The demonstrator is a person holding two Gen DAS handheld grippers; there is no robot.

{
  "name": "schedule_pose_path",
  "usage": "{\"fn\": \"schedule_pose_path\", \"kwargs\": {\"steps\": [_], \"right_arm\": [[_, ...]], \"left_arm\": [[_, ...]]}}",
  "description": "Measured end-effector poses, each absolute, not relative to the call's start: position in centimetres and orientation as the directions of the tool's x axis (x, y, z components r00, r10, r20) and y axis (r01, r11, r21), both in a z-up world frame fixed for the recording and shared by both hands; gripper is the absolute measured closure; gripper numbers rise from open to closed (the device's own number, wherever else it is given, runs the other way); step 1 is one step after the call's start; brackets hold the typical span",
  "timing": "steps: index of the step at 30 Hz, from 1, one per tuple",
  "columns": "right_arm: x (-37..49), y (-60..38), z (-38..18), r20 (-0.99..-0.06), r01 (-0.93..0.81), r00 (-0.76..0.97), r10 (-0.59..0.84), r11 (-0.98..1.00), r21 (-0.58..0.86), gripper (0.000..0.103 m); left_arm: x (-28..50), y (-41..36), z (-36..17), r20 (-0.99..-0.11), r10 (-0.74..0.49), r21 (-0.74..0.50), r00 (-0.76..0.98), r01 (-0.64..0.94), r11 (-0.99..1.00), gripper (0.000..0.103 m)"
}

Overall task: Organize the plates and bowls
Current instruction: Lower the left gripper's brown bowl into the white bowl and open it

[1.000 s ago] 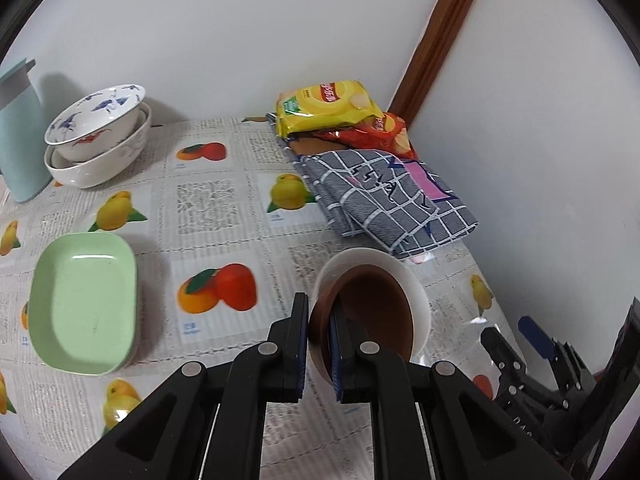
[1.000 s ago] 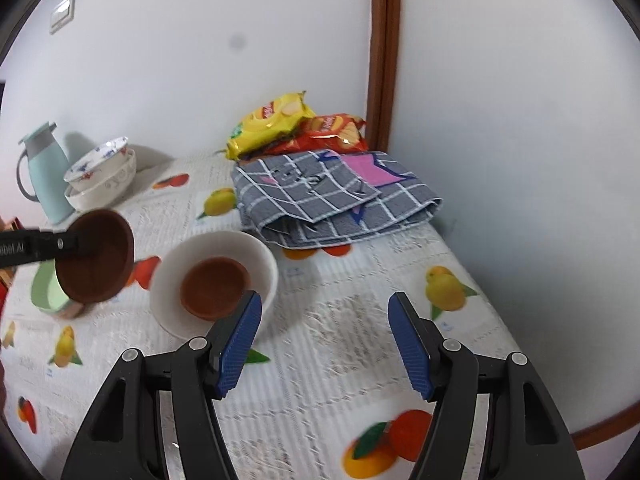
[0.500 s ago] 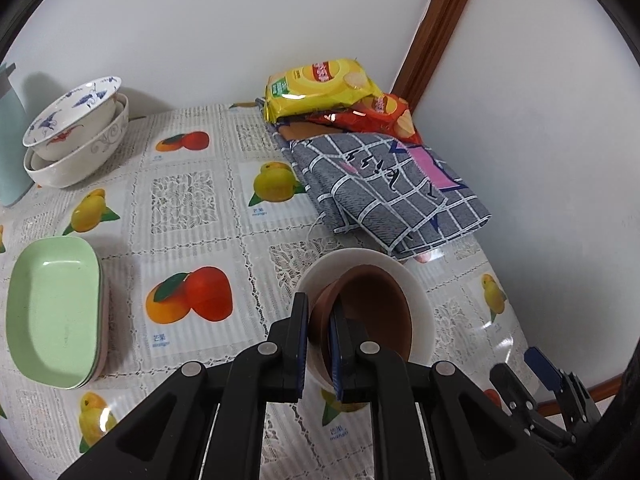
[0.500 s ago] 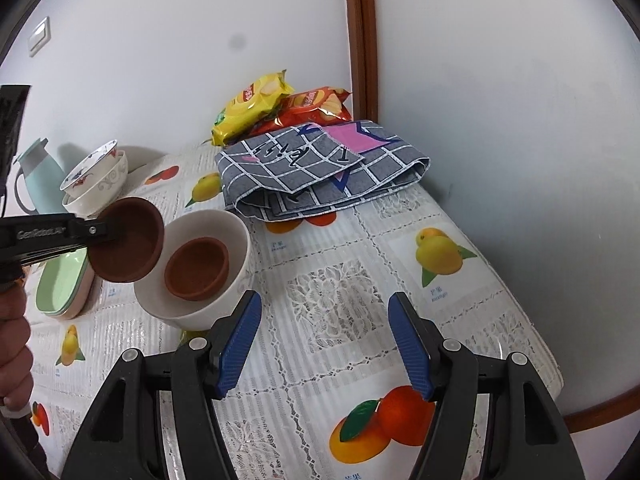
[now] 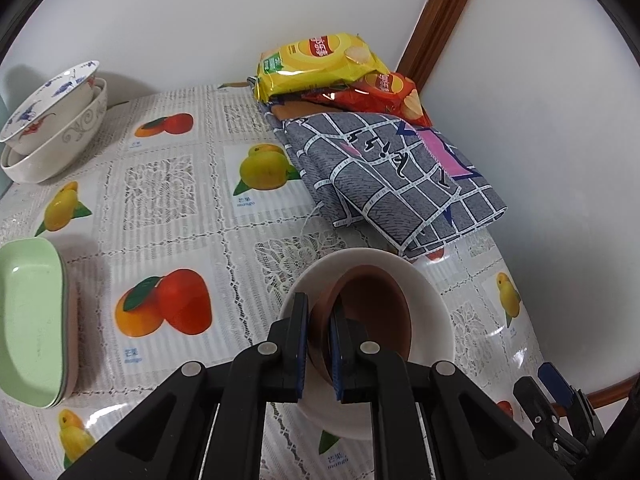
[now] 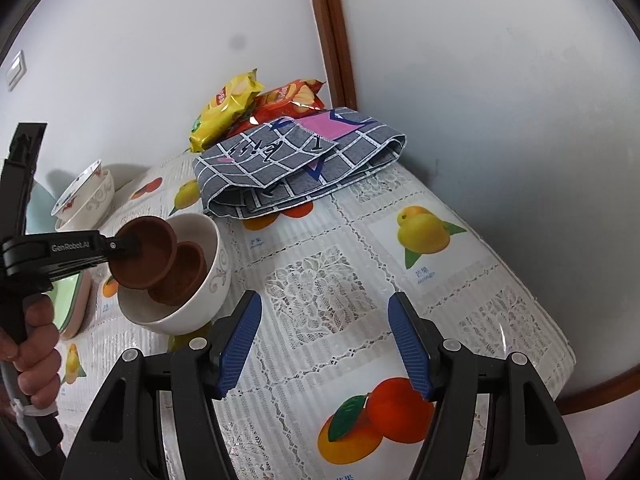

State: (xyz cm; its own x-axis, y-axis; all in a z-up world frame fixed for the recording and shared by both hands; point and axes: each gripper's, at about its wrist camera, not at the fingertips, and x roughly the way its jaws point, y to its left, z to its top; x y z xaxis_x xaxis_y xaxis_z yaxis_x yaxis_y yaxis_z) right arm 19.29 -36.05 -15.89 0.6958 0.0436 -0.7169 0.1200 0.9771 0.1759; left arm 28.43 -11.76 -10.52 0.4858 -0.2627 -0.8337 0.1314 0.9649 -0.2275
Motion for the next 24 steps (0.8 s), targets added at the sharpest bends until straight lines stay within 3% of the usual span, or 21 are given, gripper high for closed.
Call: {"fn": "schedule_pose_path", "kwargs": {"steps": [24], "right_arm": [[19.6,-34.7,-16.9,-0.749,0.089,0.661,0.052,0.985,0.146,0.038]], "left_arm": [[29.3,-12.0,-12.7,-0.842,-0.331,-0.304,0.427,0.133,0.943,0.093]]}}
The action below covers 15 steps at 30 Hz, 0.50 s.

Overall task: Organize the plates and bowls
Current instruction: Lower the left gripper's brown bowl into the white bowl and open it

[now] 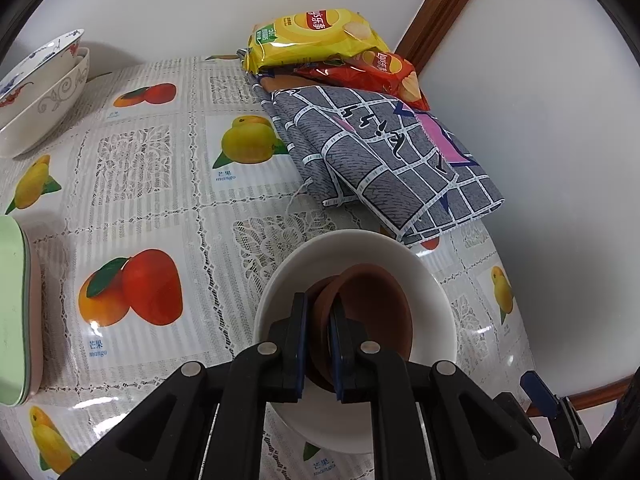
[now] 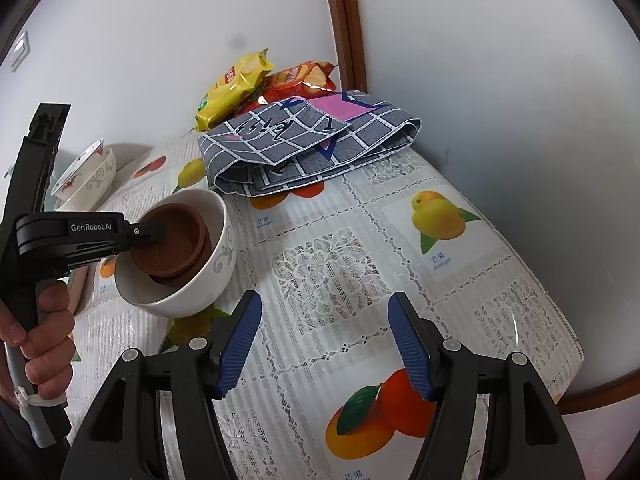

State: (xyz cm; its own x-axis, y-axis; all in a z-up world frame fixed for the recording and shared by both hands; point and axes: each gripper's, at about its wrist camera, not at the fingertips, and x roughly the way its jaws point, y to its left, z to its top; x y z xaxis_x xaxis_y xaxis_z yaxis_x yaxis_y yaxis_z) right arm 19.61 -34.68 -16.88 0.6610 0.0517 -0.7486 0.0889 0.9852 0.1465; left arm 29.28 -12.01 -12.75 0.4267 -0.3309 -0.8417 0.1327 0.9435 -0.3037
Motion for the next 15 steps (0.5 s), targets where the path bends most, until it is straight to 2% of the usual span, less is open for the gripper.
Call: {"fn": "schedule_pose_path", "kwargs": {"steps": [9,15], "right_arm": [[19.4,-34.3,-16.5,-0.748,0.086,0.662,0.049,0.986,0.140,0.038],[19.4,-33.2,-16.2,-0.749,0.071,0.660,0.051,0.989,0.129,0.038]], "left_arm": [[28.9,-12.2,-12.4,-0.848,-0.347,-0.302,0.401,0.171,0.938,0.086],[27.9,-12.7,-11.6,-0.846,-0.365,-0.296,0.389,0.226,0.928,0.071]]}}
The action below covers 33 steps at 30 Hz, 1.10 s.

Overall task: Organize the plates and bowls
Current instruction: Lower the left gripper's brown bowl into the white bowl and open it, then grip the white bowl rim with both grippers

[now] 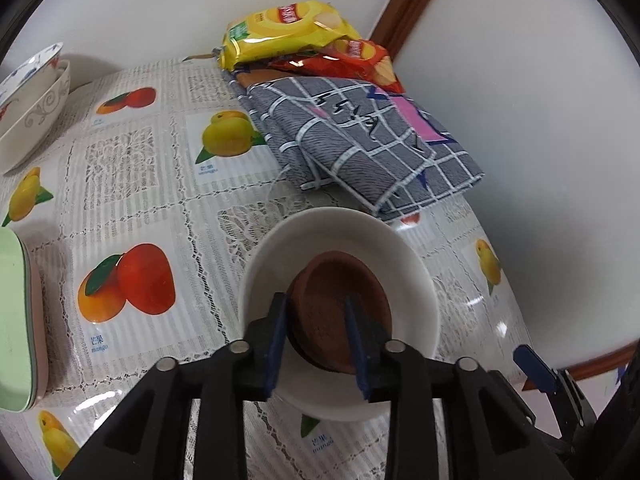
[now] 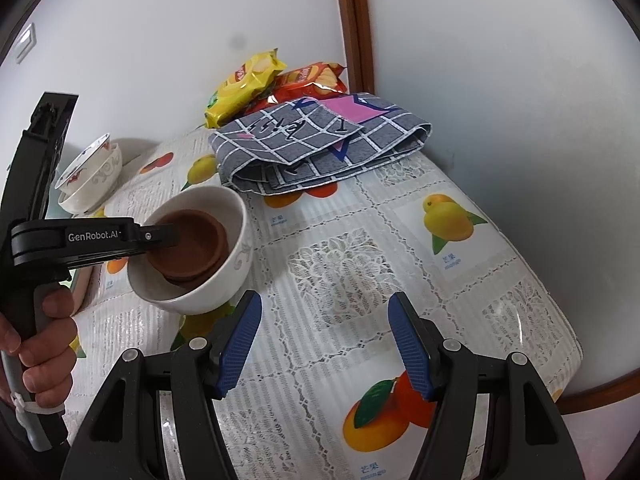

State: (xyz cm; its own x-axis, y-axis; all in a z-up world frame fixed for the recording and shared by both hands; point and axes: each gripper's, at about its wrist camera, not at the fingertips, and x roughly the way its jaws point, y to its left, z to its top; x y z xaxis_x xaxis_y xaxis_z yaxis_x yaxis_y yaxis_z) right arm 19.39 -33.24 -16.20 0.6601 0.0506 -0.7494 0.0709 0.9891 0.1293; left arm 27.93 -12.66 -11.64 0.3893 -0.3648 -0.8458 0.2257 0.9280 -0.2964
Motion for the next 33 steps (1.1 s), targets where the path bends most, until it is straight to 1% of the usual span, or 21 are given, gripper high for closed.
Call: {"fn": "schedule_pose_path", "kwargs": {"steps": [2,4,6,7,8,11,18,28,30,32,33], "right_arm": [[19.4,-32.9,-16.0,-0.749,0.065,0.660,0.051,0.990,0.124,0.038],[19.3,-32.6,-15.8,-0.746,0.059,0.663,0.055,0.990,0.126,0.038],[19.4,-32.4,-15.4,-0.744,0.059,0.666,0.049,0.991,0.118,0.038],[19.4,-32.3,-15.2,-0.742,0.059,0.669,0.045,0.992,0.113,0.038],[19.5,-32.2,-15.0,-0.739,0.057,0.672,0.040,0.993,0.106,0.038],[19.9,-31.8,-14.3,-0.732,0.048,0.681,0.036,0.994,0.094,0.038],[21.4,-31.2,-13.6,-0.737,0.027,0.674,0.046,0.996,0.087,0.038],[23.2,-30.9,-14.3,-0.763,0.044,0.645,0.035,0.996,0.083,0.038],[23.6,-30.7,-14.6,-0.769,0.044,0.639,0.038,0.995,0.085,0.038],[24.1,-30.5,-15.1,-0.777,0.048,0.628,0.035,0.995,0.083,0.040],[24.3,-30.4,-15.3,-0.780,0.051,0.624,0.033,0.995,0.082,0.045]], "left_arm": [[27.4,-12.6,-11.0,-0.843,-0.356,-0.281,0.404,0.234,0.931,0.064],[26.9,-12.4,-10.2,-0.832,-0.357,-0.271,0.424,0.250,0.929,0.064],[26.6,-12.1,-9.5,-0.827,-0.353,-0.262,0.438,0.257,0.930,0.059],[26.5,-11.9,-9.2,-0.825,-0.350,-0.257,0.445,0.257,0.932,0.053],[26.2,-11.5,-8.9,-0.823,-0.335,-0.241,0.459,0.253,0.937,0.049],[26.0,-10.6,-8.5,-0.824,-0.293,-0.206,0.485,0.225,0.952,0.049],[26.2,-8.8,-8.7,-0.833,-0.263,-0.192,0.487,0.191,0.963,0.049],[26.9,-7.9,-9.9,-0.845,-0.281,-0.226,0.454,0.172,0.959,0.049],[27.1,-8.1,-10.4,-0.855,-0.273,-0.215,0.441,0.178,0.960,0.049],[27.4,-8.5,-10.8,-0.866,-0.255,-0.194,0.431,0.182,0.964,0.049],[27.5,-8.6,-11.1,-0.868,-0.257,-0.193,0.425,0.187,0.963,0.049]]}}
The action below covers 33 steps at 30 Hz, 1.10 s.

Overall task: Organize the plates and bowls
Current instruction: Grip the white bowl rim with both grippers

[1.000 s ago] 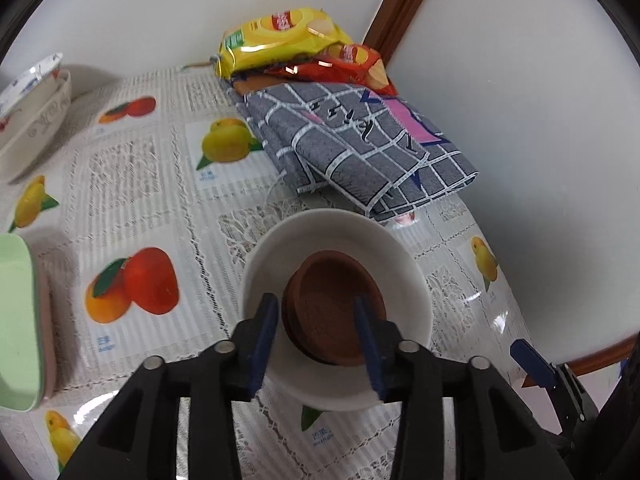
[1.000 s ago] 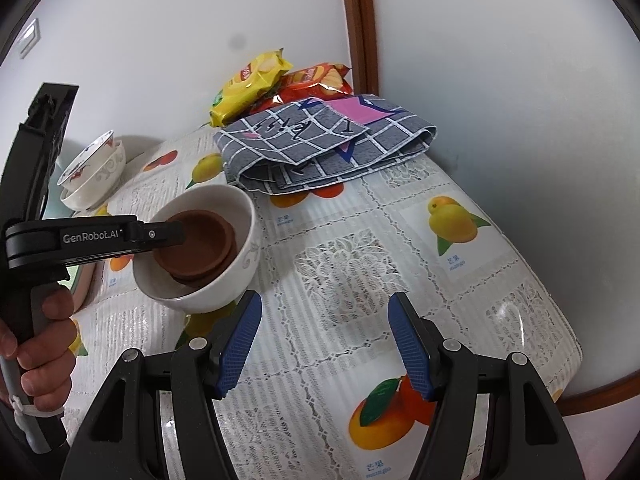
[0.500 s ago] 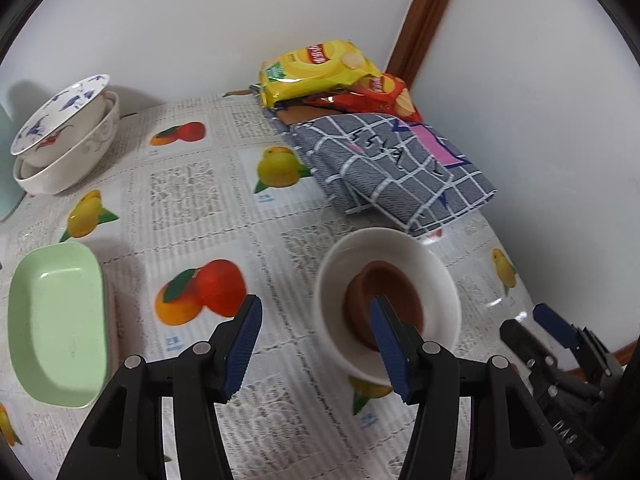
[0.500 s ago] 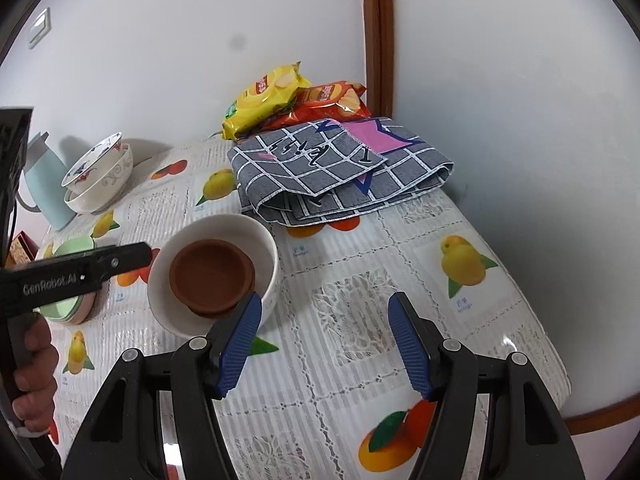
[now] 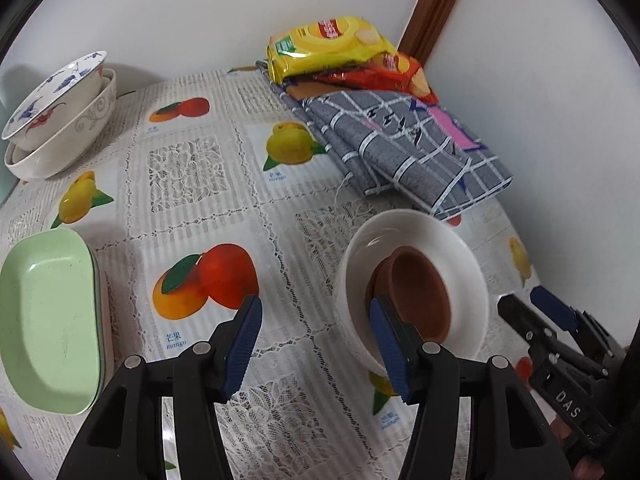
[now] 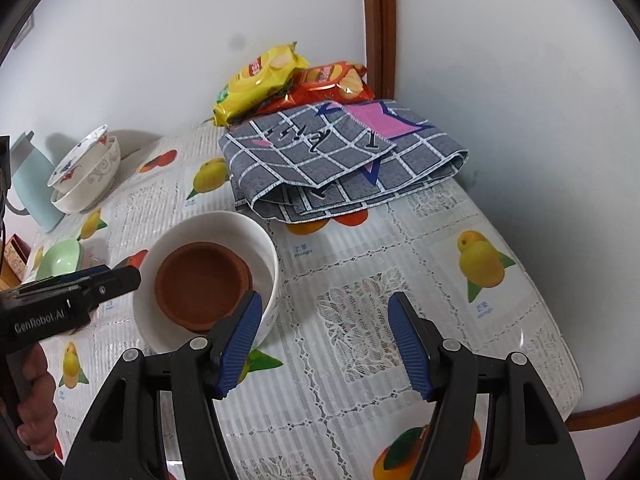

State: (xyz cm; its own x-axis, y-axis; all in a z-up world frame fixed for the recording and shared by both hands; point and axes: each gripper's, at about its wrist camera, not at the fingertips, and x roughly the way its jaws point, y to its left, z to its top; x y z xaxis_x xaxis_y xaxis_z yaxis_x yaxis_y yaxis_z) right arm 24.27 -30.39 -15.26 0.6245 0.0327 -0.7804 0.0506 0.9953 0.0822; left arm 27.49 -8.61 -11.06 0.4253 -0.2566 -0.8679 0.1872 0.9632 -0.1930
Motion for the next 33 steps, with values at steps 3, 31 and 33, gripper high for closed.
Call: {"fn": "schedule_pose_path", "kwargs": {"steps": [3,31,33], "right_arm": [[25.1,-29.9,-15.9,-0.795,0.042,0.605,0.043,0.995,0.086,0.048],[29.8,-28.3,-19.5,-0.876,0.062,0.482,-0.001,0.998,0.033,0.057],[29.7,-28.3,-19.5,-0.874,0.061,0.486,0.006,0.997,0.041,0.057]], "left_arm": [[27.9,-8.8,-11.6,-0.872,-0.269,-0.207,0.409,0.190,0.960,0.049],[30.9,-9.9,-15.0,-0.916,-0.216,-0.163,0.339,0.176,0.971,0.053],[30.9,-9.9,-15.0,-0.912,-0.238,-0.187,0.335,0.177,0.966,0.059]]}}
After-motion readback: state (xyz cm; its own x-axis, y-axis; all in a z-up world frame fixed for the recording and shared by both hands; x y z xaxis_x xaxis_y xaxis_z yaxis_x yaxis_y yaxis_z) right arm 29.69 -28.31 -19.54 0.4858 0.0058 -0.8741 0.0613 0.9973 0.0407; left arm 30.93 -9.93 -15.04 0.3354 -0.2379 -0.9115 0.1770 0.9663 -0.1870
